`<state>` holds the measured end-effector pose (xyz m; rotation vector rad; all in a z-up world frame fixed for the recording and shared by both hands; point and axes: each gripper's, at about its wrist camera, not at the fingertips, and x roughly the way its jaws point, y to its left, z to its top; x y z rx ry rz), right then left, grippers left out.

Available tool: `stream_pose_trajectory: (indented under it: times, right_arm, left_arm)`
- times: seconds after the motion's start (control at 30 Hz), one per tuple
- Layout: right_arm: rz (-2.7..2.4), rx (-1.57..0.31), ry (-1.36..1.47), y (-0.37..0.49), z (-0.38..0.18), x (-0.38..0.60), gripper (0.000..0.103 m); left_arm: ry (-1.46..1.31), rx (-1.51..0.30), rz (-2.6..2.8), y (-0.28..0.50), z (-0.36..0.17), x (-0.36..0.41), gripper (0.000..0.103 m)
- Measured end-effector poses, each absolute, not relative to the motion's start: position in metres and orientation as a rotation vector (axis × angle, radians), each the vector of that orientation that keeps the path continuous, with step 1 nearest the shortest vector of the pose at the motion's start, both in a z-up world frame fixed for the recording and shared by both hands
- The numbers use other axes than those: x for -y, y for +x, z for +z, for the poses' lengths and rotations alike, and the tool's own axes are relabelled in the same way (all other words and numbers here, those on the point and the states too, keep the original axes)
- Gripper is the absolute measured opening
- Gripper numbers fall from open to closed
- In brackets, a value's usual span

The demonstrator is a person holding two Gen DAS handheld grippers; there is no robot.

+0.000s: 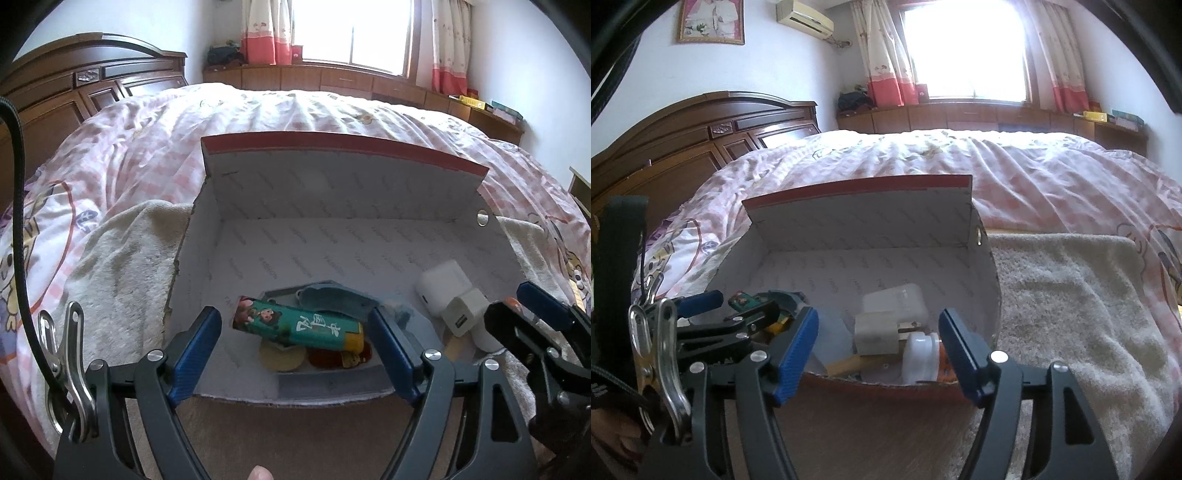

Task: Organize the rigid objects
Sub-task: 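Open the left tool to drop the tube while the right tool releases the plug, then withdraw both tools away from the box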

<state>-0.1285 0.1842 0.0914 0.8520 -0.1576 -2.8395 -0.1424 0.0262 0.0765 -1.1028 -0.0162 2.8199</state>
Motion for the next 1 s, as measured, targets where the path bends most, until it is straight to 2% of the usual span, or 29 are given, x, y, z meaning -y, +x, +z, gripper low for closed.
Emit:
stream_pose_trajectory:
  times: [0.57,1.0]
  right_arm:
    - [-2.832,0.177,0.89,-0.09,0.092,-0.177,0.072]
    - [-2.814,0.196,1.013,-0.065,0.068,-0.176,0.072]
  left_arm:
    - [-1.108,0.069,2.799,-0.092,0.085,-0.018,0.083]
    - [-1.189,0.044,2.778,-0.063,0.067,-0.019,0.083]
